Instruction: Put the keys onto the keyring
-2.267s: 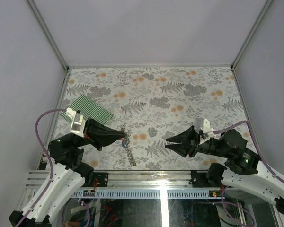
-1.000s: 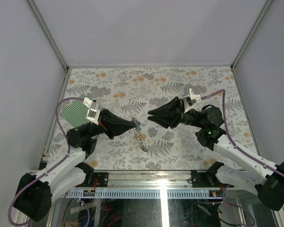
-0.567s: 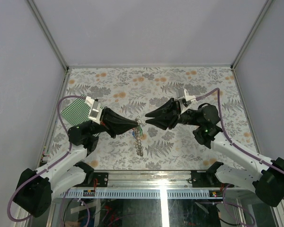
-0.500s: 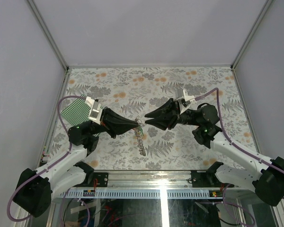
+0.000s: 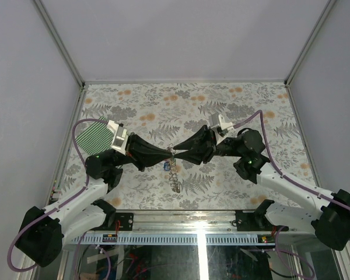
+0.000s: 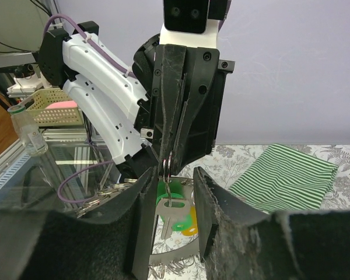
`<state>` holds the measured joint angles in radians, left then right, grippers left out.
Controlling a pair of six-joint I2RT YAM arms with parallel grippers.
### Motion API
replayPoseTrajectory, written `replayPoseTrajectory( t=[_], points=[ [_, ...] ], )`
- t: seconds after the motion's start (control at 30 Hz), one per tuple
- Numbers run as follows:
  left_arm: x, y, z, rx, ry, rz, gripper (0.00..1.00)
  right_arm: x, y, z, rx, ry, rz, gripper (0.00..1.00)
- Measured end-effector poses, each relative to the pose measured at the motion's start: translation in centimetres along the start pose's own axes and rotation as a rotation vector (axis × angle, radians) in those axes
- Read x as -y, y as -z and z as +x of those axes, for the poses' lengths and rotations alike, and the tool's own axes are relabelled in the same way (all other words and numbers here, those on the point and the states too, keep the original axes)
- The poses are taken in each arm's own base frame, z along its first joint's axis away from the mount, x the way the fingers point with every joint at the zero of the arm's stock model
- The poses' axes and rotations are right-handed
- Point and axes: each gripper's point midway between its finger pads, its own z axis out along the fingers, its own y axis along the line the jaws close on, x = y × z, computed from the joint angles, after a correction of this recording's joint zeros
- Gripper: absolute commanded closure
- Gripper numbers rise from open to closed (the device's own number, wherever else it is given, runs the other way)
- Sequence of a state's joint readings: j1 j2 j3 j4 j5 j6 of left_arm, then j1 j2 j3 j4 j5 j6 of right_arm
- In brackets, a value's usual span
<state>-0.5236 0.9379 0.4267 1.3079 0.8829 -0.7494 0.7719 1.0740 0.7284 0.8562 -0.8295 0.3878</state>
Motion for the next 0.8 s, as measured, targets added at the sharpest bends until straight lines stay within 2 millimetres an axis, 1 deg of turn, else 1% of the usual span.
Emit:
replayPoseTrajectory(
  t=[0.17, 0.3, 0.4, 0.53, 0.7, 0.77, 0.8],
  points=[
    [0.04, -0.11, 0.05, -0.004, -0.003, 0.003, 1.0, 0.03, -0.31, 0.62, -0.014, -0.011, -0.007, 0.63],
    [-0.08, -0.11, 0.19, -0.009, 0.001, -0.002, 1.0, 0.0, -0.42, 0.81, -0.017, -0.01, -0.01, 0.71],
    [-0.17, -0.1, 0.25, -0.011, 0.0, -0.005, 1.0, -0.1, -0.48, 0.87, -0.018, -0.01, -0.015, 0.79],
    [-0.14, -0.09, 0.15, -0.008, -0.005, -0.008, 1.0, -0.18, -0.51, 0.76, -0.015, -0.006, -0.018, 0.99],
    [0.17, -0.11, -0.15, -0.003, -0.017, -0.002, 1.0, -0.11, -0.54, 0.53, -0.006, 0.009, -0.016, 1.0],
    [0.13, -0.09, -0.08, -0.006, -0.014, -0.005, 0.97, -0.05, -0.49, 0.59, -0.01, 0.012, -0.01, 1.0],
    [0.1, -0.08, -0.04, -0.009, -0.012, -0.007, 0.94, -0.05, -0.45, 0.62, -0.014, 0.014, -0.008, 1.0]
  ],
)
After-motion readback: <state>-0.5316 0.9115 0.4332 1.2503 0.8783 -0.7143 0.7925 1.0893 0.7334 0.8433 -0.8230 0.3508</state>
